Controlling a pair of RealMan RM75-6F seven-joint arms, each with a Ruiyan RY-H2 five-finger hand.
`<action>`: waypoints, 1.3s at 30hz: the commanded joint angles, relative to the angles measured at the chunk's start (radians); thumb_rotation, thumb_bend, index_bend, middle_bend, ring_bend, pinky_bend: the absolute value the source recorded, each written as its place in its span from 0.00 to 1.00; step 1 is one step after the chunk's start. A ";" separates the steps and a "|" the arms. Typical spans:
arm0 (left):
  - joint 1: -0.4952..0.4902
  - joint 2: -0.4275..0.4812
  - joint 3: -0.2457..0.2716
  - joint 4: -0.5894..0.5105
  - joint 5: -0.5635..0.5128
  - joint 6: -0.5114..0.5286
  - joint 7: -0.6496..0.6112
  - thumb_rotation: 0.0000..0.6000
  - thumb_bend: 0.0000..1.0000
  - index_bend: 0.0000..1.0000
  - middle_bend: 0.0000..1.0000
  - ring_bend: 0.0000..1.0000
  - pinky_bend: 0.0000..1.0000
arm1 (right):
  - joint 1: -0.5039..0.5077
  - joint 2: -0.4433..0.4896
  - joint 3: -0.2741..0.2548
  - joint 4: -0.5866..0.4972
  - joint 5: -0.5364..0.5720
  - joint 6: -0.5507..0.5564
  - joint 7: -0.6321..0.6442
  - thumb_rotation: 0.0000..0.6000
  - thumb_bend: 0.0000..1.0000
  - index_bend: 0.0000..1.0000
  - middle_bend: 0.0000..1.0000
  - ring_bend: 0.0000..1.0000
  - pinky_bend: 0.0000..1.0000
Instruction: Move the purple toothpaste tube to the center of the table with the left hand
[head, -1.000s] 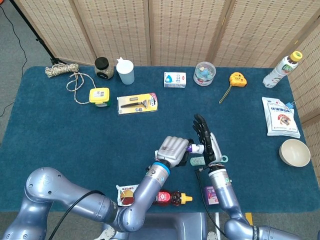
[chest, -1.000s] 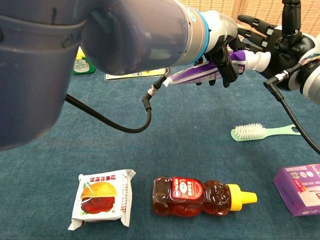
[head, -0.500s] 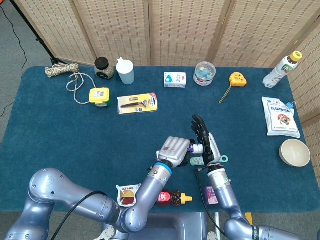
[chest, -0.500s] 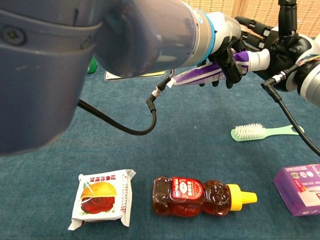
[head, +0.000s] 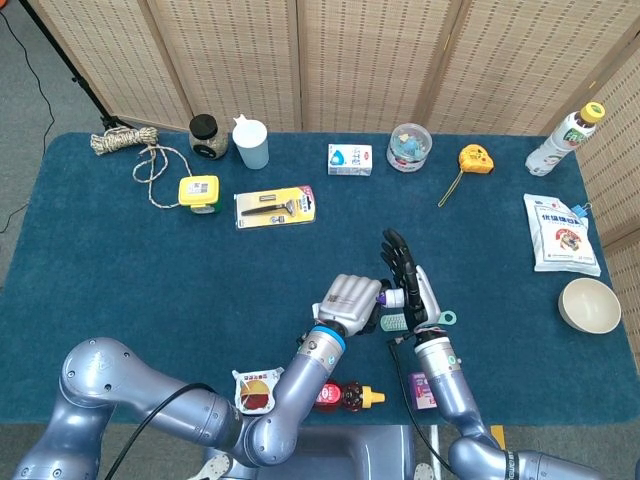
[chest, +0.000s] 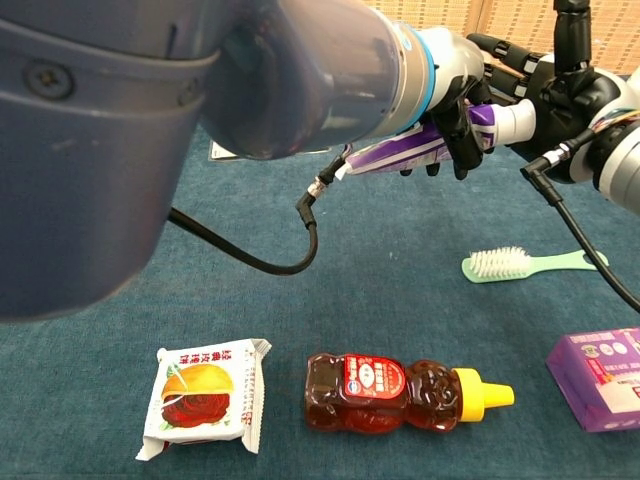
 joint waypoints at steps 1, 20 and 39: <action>-0.001 -0.002 -0.002 0.001 -0.001 0.001 0.002 1.00 1.00 0.49 0.50 0.48 0.60 | 0.002 0.000 -0.001 0.001 -0.001 -0.003 0.001 0.13 0.00 0.00 0.00 0.00 0.00; -0.001 -0.010 -0.010 0.006 -0.001 0.004 0.014 1.00 1.00 0.49 0.50 0.49 0.60 | 0.007 0.002 -0.006 0.000 -0.015 -0.008 0.005 0.13 0.00 0.00 0.00 0.00 0.00; 0.038 0.038 -0.001 -0.055 0.012 0.019 0.018 1.00 1.00 0.49 0.50 0.48 0.60 | 0.001 0.021 0.000 0.011 -0.019 -0.005 0.031 0.13 0.00 0.00 0.00 0.00 0.00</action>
